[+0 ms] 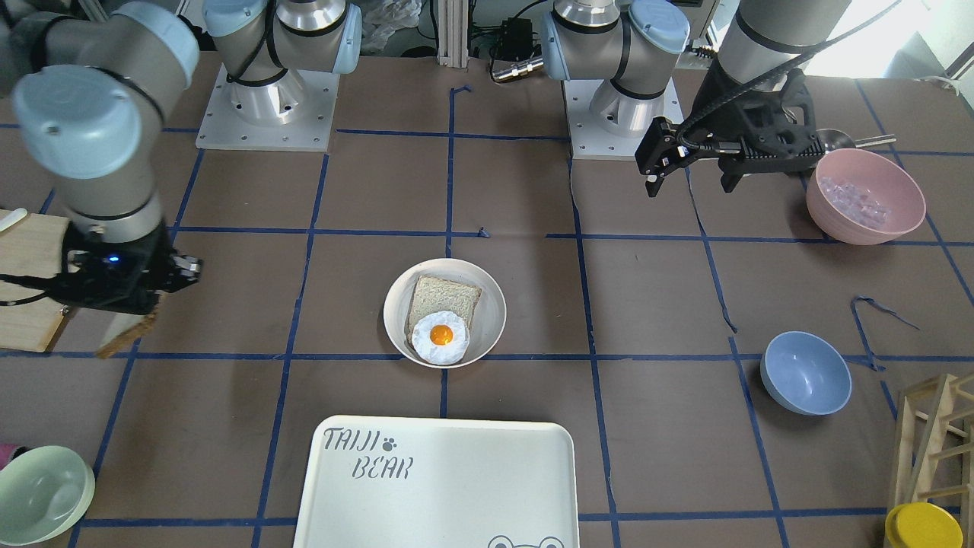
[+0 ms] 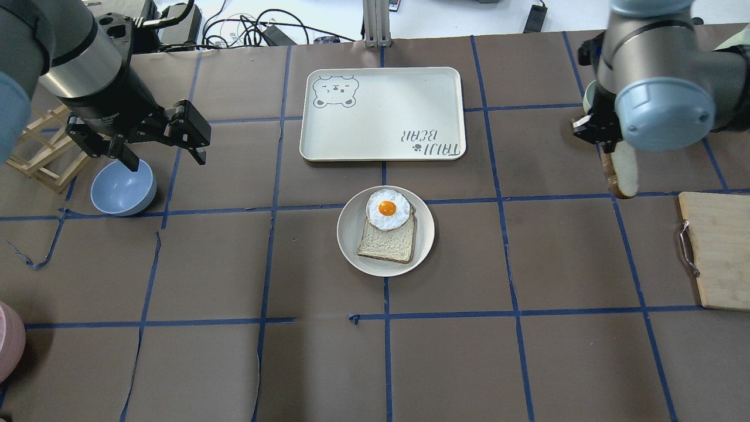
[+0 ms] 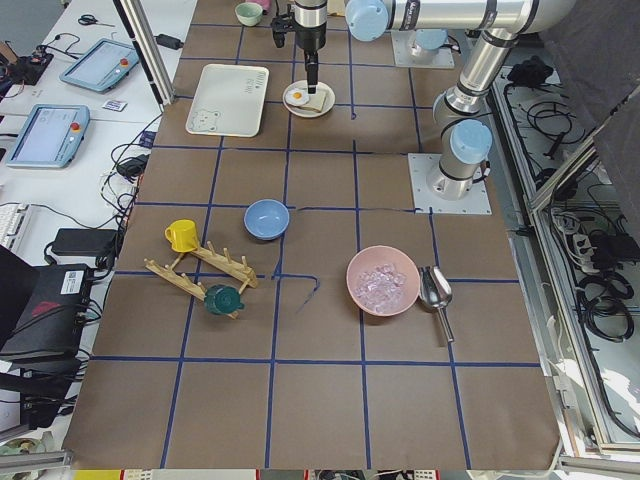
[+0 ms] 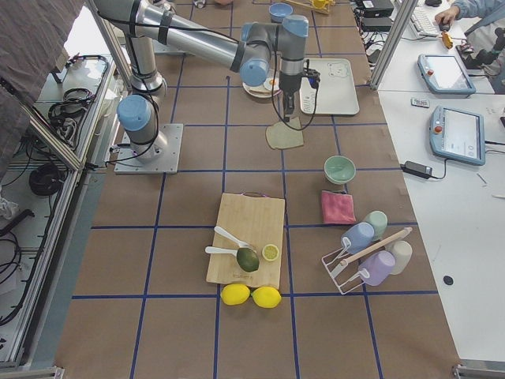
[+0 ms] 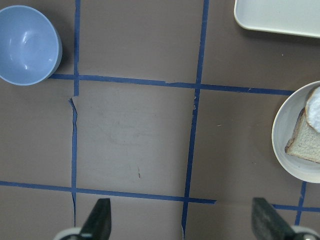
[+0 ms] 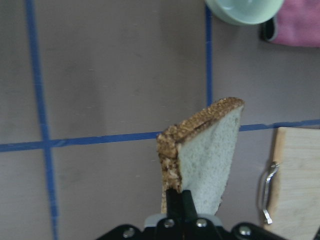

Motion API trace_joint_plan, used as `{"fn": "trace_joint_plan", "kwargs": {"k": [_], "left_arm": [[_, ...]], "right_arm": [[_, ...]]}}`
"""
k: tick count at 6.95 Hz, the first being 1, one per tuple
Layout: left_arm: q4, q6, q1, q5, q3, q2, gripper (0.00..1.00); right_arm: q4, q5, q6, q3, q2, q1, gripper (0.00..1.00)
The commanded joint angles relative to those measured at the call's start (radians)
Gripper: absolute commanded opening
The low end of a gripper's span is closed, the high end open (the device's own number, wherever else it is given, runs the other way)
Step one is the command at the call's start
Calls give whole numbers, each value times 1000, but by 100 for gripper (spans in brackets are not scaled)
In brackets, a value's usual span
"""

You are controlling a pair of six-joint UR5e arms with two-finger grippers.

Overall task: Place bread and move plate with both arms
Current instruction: 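Carry the bread slice with the right gripper over the egg plate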

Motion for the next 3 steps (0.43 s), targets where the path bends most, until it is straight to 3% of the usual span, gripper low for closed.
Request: {"fn": "trace_joint_plan", "kwargs": {"k": [1,3], "left_arm": [[11,-5,0,-1,-13,1,100],[14,2,0,0,-13,4,100]], "right_arm": [[24,16,469,-45,62,312,0],[12,38,661,-90,142,458,0]]}}
